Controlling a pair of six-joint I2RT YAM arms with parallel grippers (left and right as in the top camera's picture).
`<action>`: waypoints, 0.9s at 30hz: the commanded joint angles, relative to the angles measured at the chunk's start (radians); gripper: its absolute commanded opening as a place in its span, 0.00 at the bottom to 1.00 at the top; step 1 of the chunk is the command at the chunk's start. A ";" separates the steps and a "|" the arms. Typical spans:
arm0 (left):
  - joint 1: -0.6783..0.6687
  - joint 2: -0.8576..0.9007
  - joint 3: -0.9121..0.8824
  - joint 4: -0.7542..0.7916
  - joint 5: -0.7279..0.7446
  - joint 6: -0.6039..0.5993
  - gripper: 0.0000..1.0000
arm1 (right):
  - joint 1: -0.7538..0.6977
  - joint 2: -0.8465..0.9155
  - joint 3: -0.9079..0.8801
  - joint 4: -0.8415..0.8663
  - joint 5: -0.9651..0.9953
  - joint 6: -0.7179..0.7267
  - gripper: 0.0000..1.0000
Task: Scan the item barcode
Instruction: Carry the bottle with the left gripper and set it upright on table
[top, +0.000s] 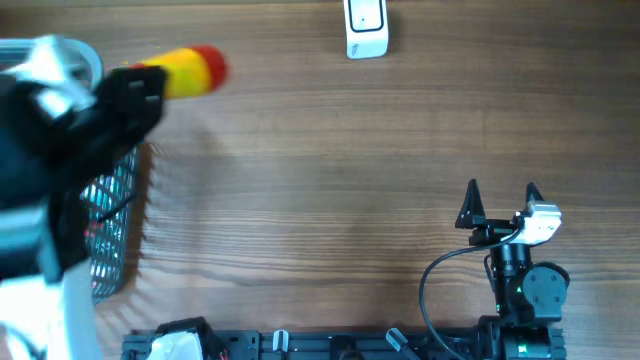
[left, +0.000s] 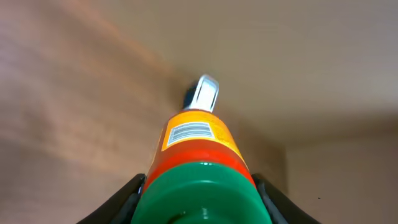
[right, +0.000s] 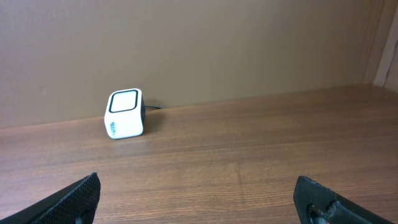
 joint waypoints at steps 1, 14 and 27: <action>-0.201 0.148 0.012 -0.013 -0.165 0.113 0.43 | -0.003 0.002 -0.001 0.004 0.014 -0.012 1.00; -0.546 0.491 0.012 -0.079 -0.349 0.585 0.47 | -0.003 0.002 -0.001 0.004 0.014 -0.012 1.00; -0.607 0.649 0.012 -0.043 -0.390 0.653 0.46 | -0.003 0.002 -0.001 0.004 0.014 -0.013 1.00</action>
